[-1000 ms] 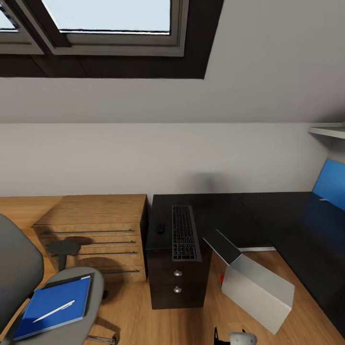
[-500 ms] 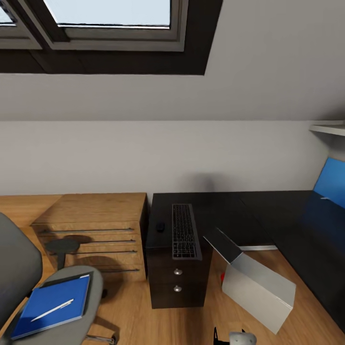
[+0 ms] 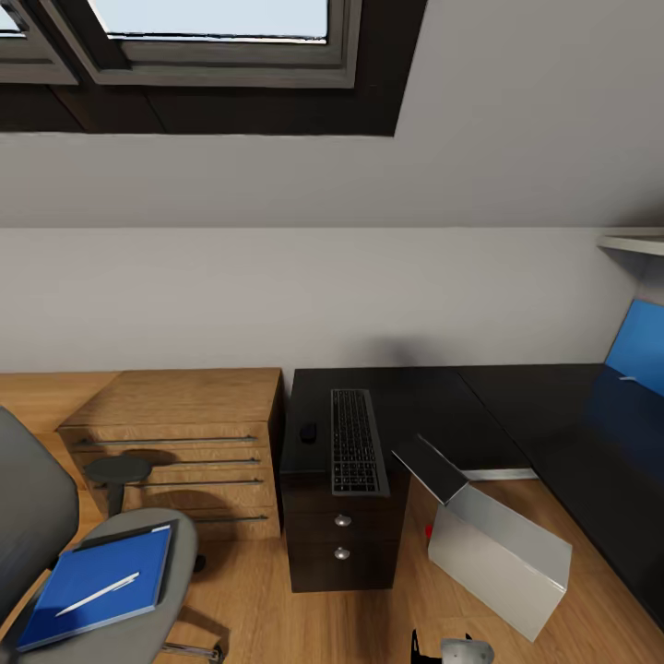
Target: In the bedroom, organize the workspace by keeping the computer under the desk, ensuring the monitor is on the desk, placing the keyboard on the desk next to the monitor, placing the mouse on the desk next to the keyboard, moving the folder from the swivel chair onto the desk next to the mouse, stacking the notebook on top of the folder with the pen on top of the notebook, and positioning the swivel chair next to the desk.
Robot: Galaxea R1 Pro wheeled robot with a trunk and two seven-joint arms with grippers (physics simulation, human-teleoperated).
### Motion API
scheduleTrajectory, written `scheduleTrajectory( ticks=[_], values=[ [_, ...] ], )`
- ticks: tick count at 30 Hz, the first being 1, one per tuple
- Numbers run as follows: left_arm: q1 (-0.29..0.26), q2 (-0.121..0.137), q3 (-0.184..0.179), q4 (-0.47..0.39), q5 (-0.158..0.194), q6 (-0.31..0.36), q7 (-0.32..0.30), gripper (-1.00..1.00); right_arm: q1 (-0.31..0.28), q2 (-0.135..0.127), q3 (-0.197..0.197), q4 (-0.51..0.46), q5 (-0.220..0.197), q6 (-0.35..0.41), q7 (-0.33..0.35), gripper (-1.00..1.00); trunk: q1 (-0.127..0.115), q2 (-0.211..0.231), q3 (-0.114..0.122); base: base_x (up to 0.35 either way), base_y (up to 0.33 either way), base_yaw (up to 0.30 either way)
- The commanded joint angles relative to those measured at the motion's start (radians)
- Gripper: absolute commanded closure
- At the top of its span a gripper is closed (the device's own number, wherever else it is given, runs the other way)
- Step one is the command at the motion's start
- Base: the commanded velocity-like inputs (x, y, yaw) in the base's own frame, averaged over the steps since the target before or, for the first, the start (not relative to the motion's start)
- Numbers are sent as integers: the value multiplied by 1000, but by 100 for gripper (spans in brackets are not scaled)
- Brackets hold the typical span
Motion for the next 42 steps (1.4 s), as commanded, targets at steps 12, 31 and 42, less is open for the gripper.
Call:
scheduleTrajectory(
  ticks=[12,31,42],
  values=[
    [-1,1,-9,1,7,-3,7,-100,-1,0,4,1,8,1,-11,-100,46,-85,-39,0,0,0],
    [-1,1,-9,1,7,0,7,-100,-1,0,4,1,8,1,-10,-100,119,-218,-98,-113,9,0],
    [-1,1,-9,1,7,0,7,-100,0,0,4,1,8,1,-11,-100,161,-295,-133,-76,13,0]
  ],
)
